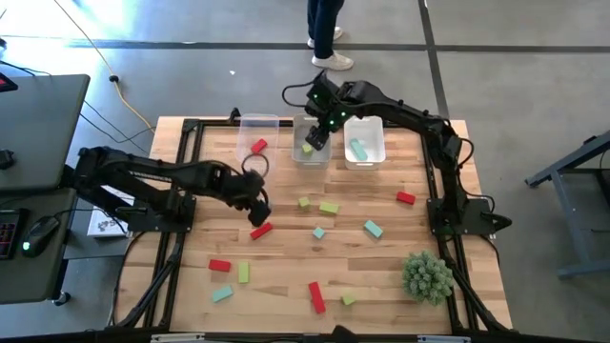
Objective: Sort & place blocks by color
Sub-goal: Put the red block into the transparent bin
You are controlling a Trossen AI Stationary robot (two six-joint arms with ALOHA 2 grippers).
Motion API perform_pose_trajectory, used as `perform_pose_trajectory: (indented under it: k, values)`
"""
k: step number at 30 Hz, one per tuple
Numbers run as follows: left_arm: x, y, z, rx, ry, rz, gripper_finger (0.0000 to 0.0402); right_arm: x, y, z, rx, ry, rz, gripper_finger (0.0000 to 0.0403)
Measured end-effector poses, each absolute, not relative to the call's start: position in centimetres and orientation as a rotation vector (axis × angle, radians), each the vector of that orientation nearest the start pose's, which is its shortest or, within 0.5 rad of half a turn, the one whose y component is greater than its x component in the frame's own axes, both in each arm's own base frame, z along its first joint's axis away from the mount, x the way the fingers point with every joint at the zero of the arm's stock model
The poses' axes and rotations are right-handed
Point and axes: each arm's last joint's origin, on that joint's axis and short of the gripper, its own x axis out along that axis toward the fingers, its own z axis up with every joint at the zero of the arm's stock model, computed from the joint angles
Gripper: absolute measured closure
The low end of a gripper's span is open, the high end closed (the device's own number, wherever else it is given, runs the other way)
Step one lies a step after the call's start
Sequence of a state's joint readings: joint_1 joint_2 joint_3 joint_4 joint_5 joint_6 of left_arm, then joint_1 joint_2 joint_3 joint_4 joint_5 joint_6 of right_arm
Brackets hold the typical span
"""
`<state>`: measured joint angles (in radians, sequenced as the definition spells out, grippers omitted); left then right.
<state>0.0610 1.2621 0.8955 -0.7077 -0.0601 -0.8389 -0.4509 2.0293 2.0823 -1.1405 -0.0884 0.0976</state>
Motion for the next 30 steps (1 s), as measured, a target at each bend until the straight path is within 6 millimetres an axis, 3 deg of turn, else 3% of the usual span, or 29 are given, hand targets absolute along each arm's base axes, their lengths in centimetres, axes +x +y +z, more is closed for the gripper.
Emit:
perform_pose_trajectory:
  k: [15, 30]
  values:
    - [25.8, -2.4, 19.0, -0.625, 1.16, 0.589, 0.0179, 39.8, -13.4, 32.6, 0.371, 1.09, -0.318, 0.0203]
    - [27.0, -3.2, 14.8, -0.586, 1.323, 0.612, 0.0179, 39.9, -12.4, 32.5, 0.378, 1.109, -0.313, 0.0203]
